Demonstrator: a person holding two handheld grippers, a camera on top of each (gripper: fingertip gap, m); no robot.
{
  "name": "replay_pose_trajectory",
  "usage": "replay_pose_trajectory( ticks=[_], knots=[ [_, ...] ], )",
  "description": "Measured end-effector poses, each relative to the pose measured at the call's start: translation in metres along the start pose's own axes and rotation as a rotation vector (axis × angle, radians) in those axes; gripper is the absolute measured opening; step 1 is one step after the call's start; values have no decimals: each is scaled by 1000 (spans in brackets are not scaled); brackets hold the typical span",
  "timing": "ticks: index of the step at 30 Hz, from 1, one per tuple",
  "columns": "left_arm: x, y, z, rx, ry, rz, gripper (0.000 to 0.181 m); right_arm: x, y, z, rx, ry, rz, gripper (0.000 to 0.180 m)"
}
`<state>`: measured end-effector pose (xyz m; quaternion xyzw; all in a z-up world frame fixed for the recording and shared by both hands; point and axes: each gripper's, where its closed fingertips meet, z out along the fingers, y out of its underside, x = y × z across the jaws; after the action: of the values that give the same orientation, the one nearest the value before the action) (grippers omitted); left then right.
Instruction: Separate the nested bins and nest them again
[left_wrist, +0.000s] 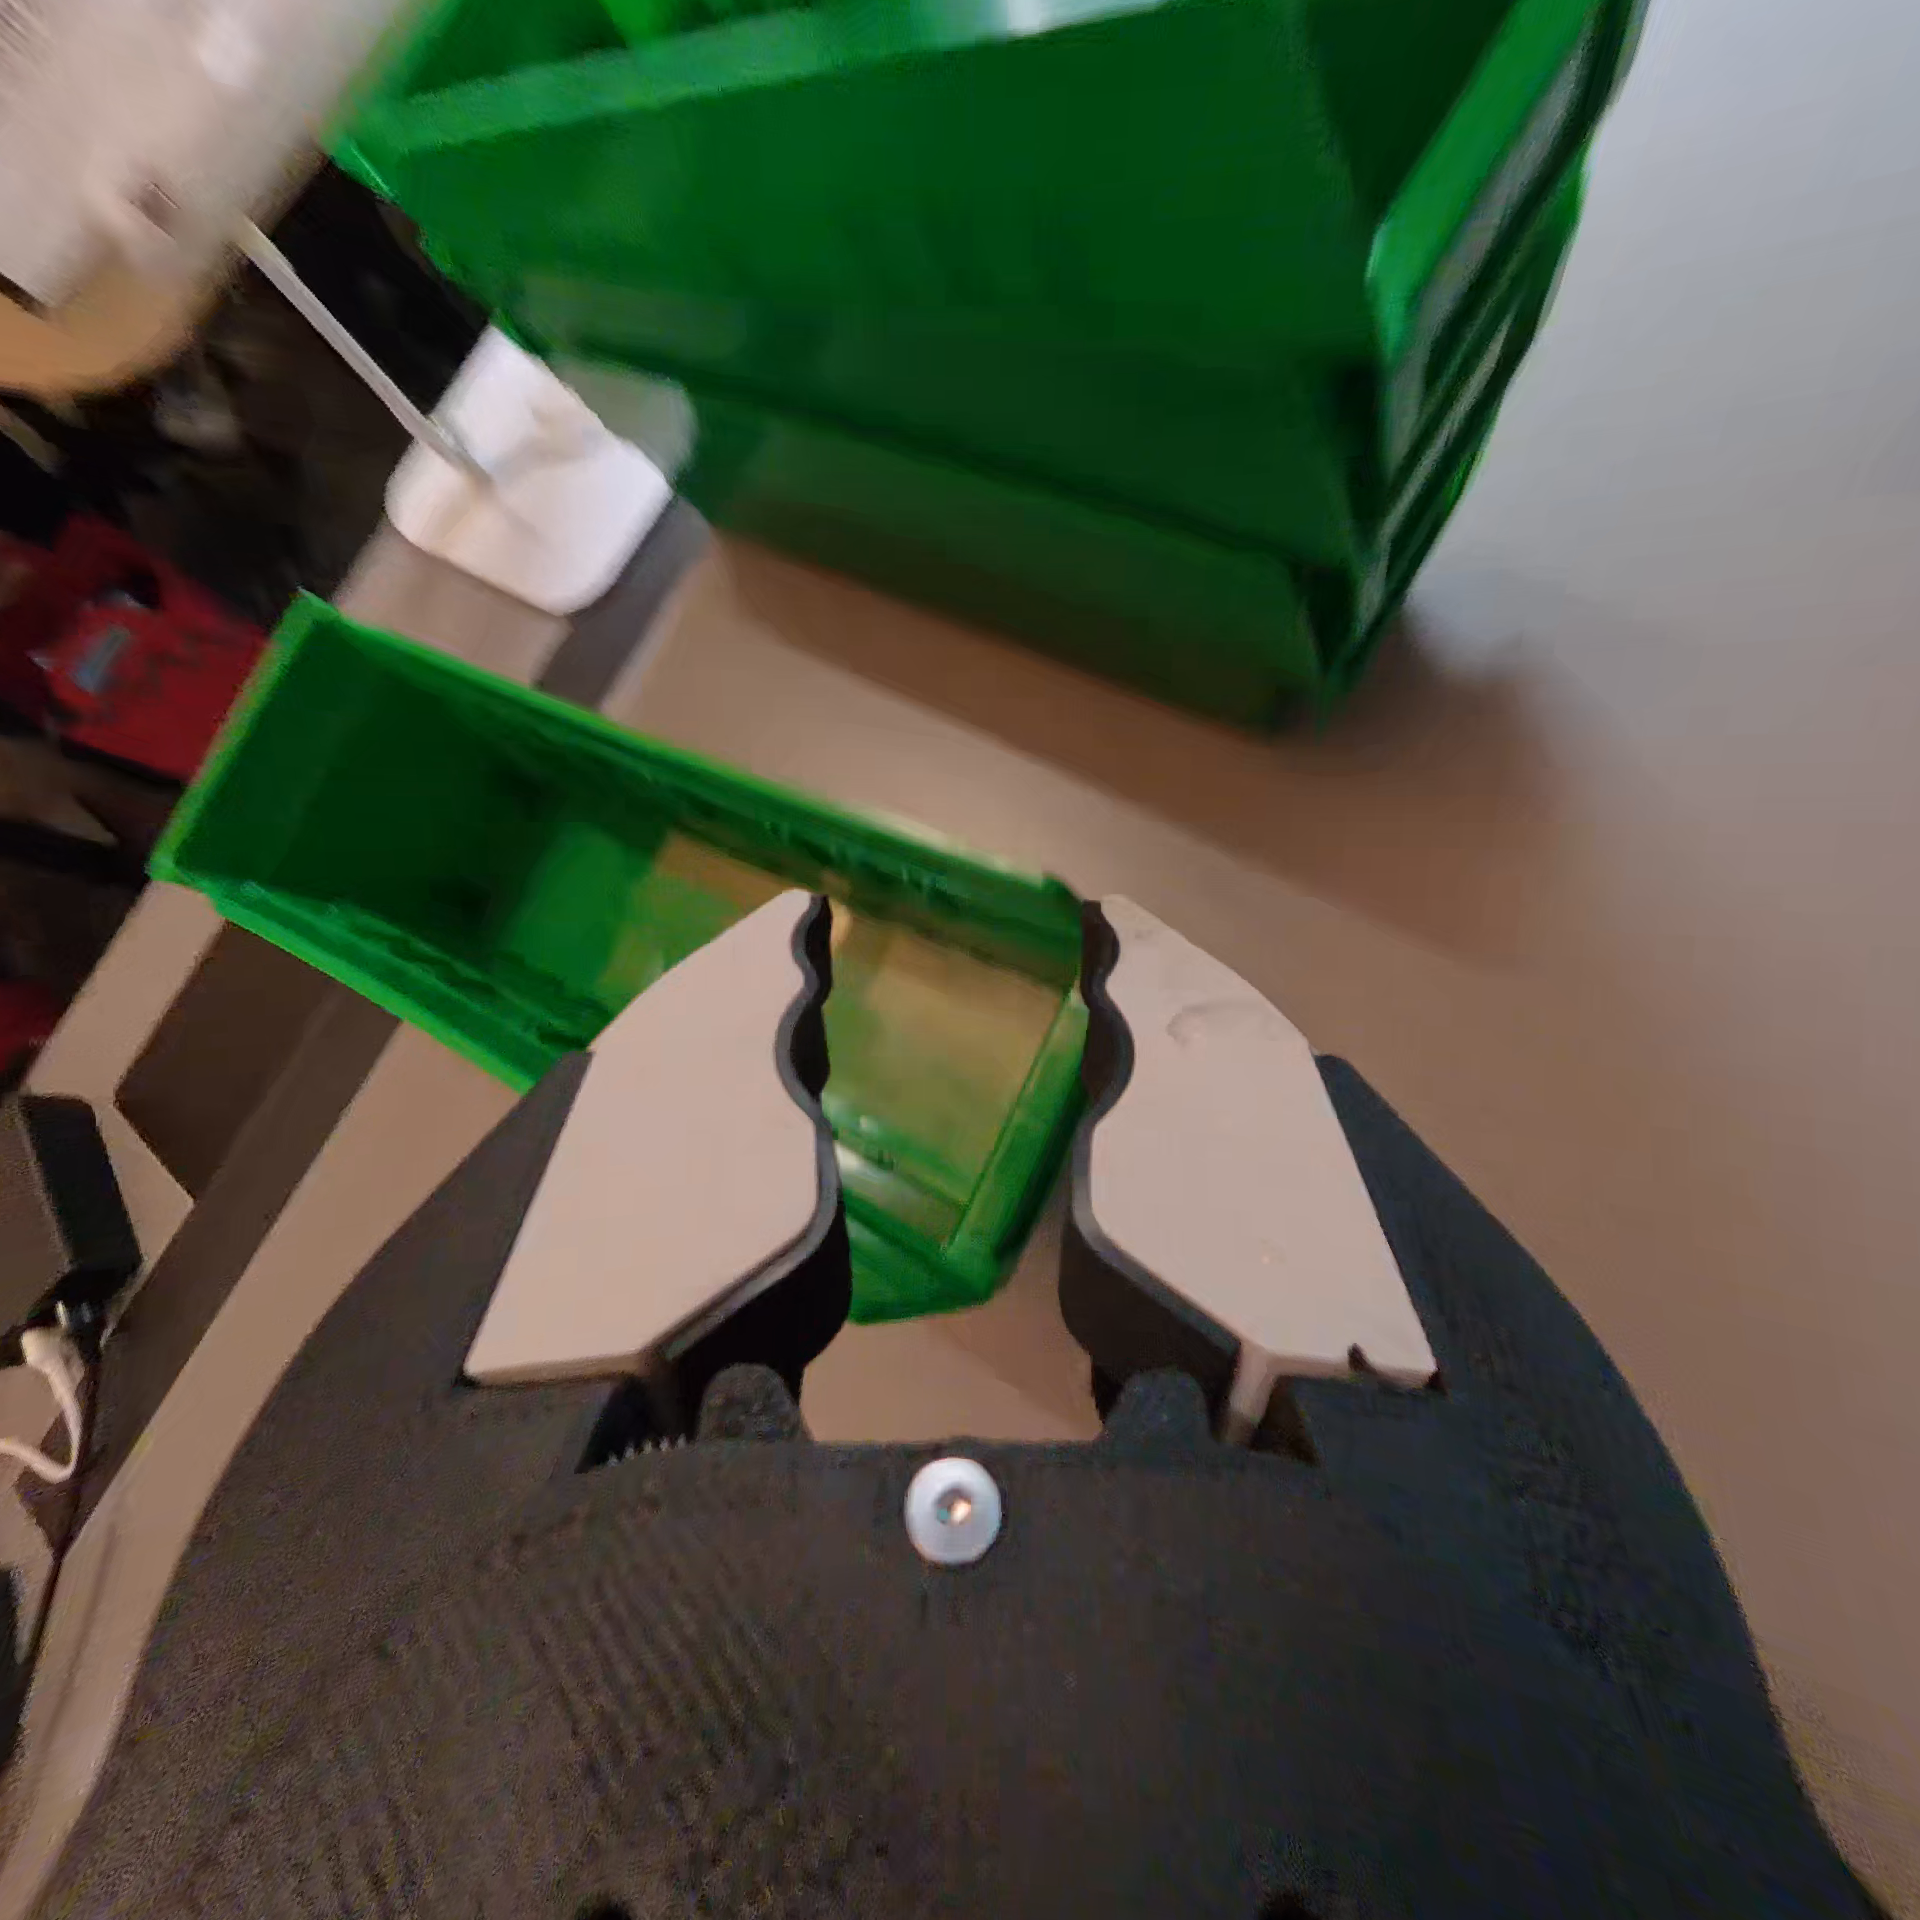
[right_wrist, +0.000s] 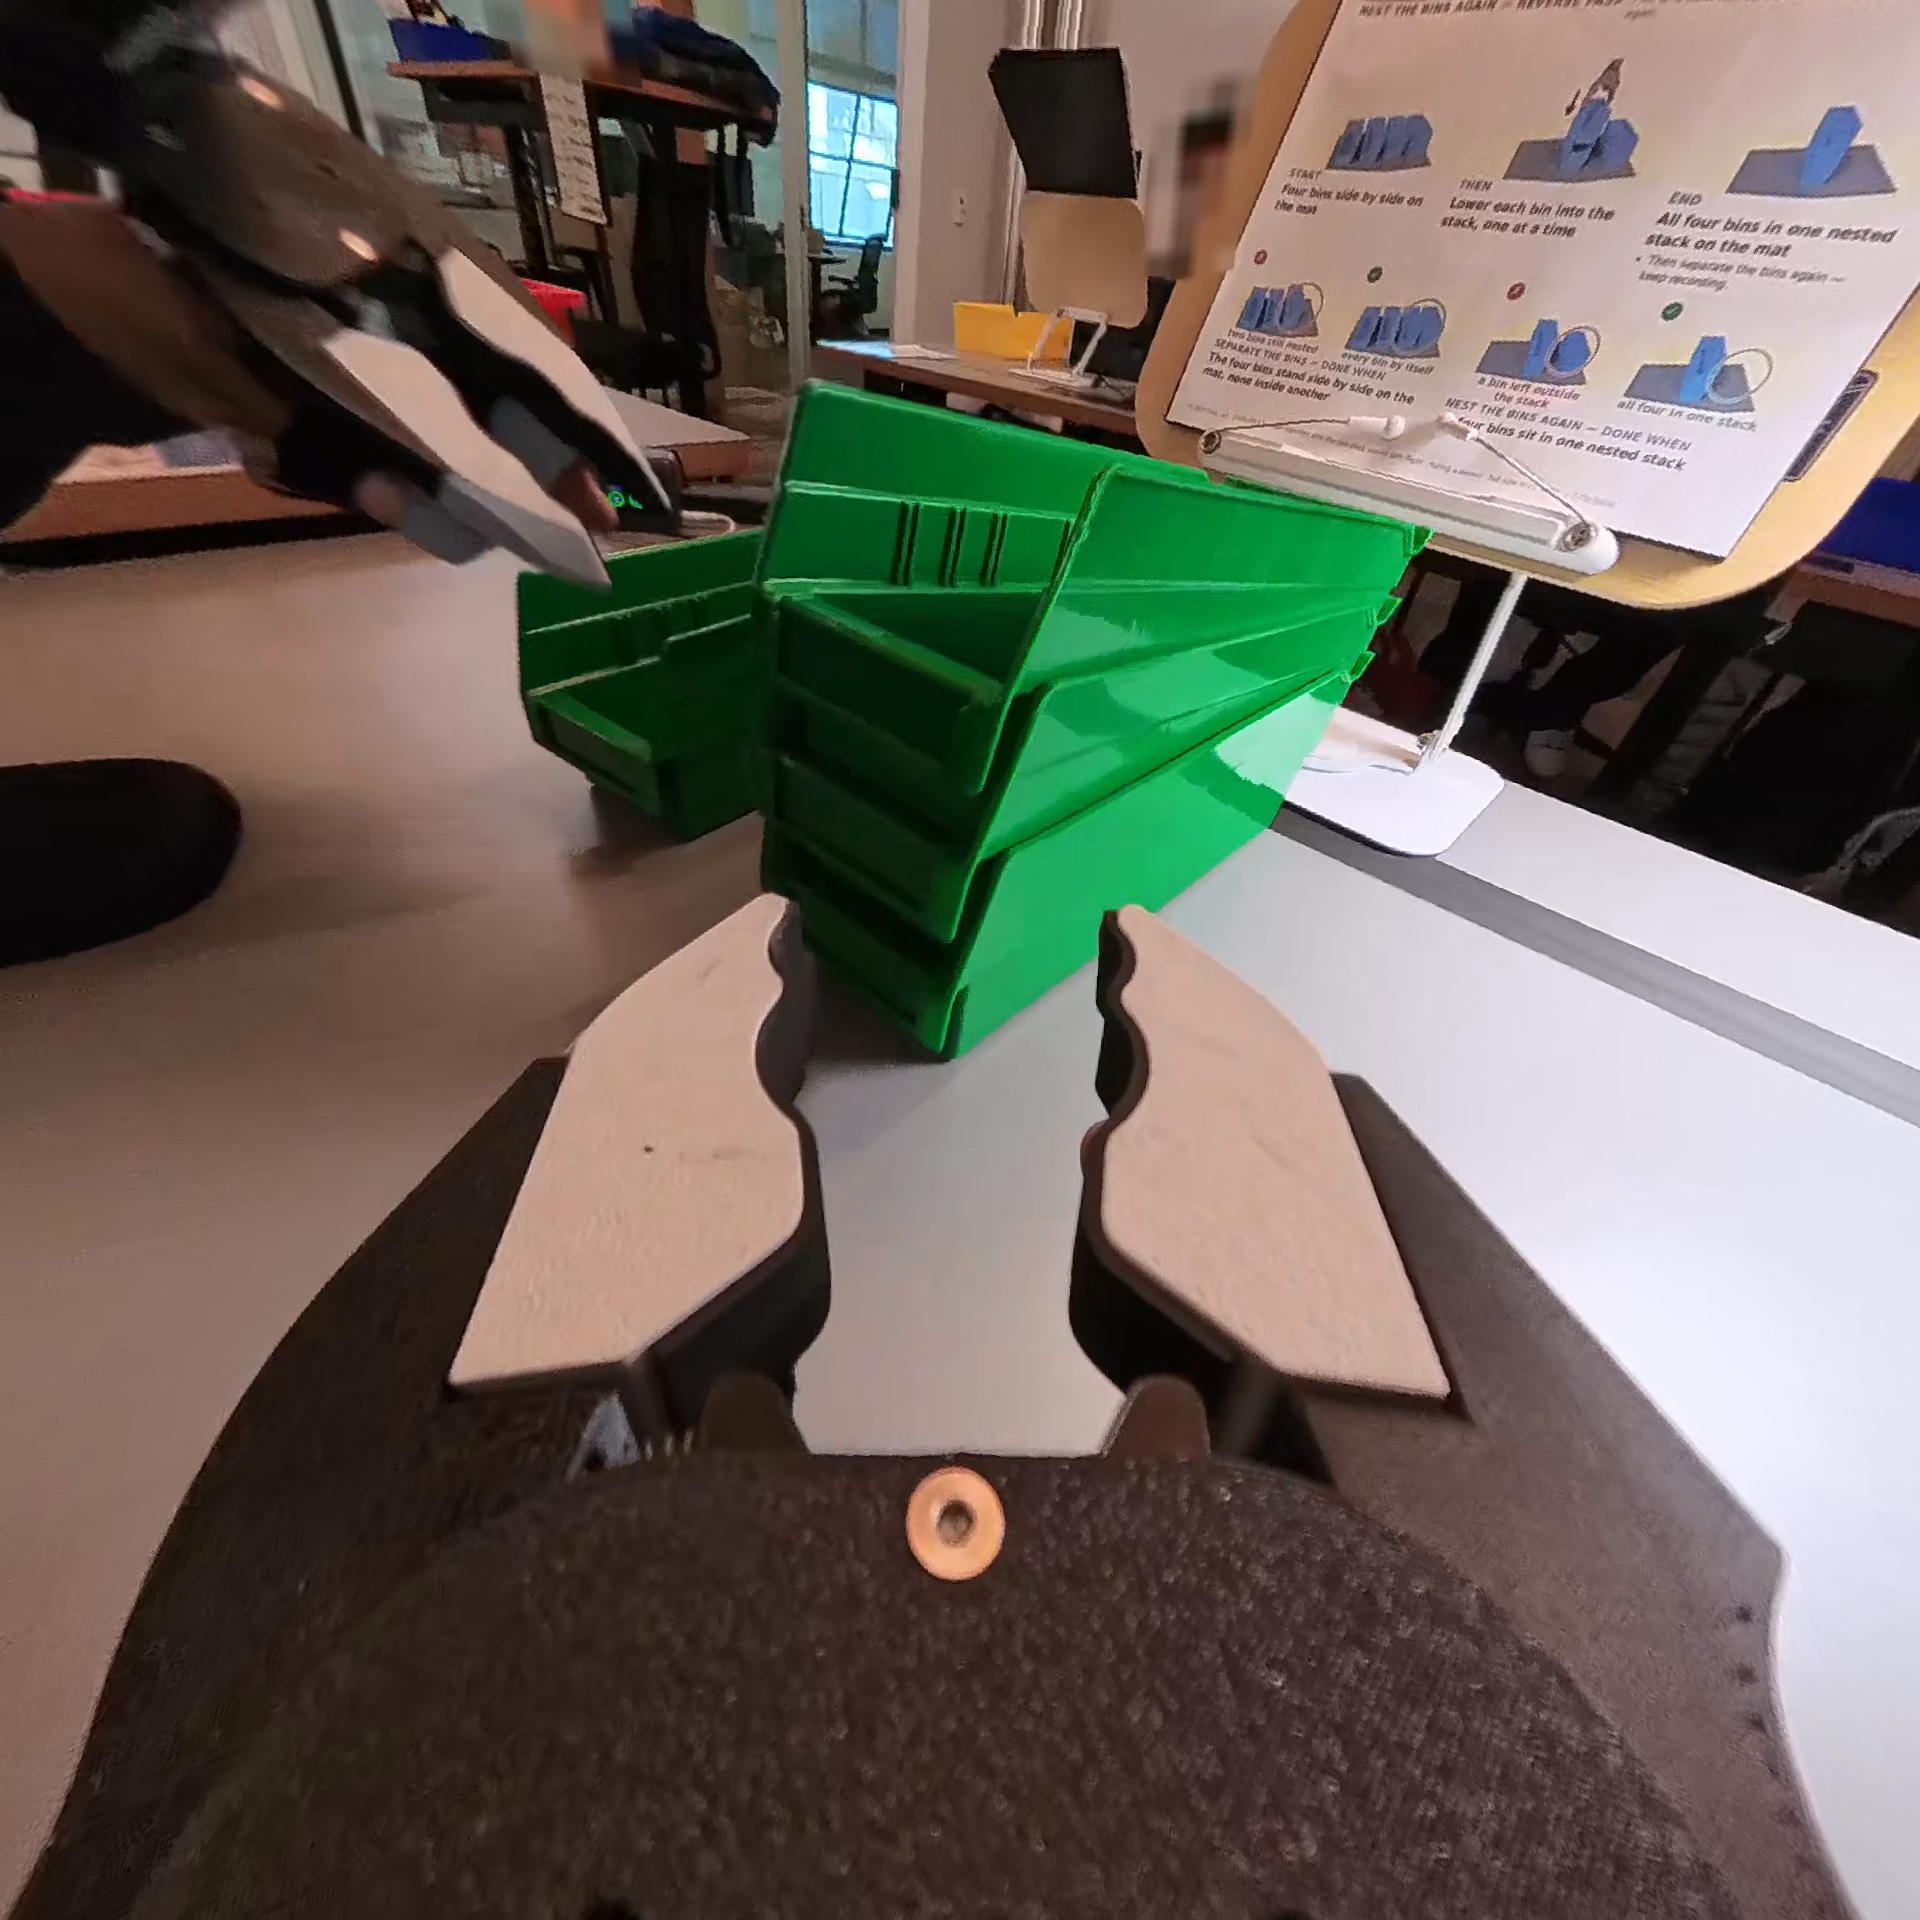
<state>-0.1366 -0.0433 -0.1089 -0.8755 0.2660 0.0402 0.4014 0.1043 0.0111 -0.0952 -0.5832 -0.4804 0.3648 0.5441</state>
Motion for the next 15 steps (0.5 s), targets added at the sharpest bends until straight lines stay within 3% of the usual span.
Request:
replay_pose_trajectory(
  ticks=[4, 8, 15],
  knots=[
    [19, 53, 31, -278, 49, 131, 52, -1, 15, -36, 0, 29, -15, 54],
    [21, 89, 51, -454, -17, 237, 52, 5, 23, -68, 21, 63, 17, 58],
    [4, 108, 59, -573, -157, 377, 42, 3, 34, -92, 49, 58, 77, 66]
  ],
)
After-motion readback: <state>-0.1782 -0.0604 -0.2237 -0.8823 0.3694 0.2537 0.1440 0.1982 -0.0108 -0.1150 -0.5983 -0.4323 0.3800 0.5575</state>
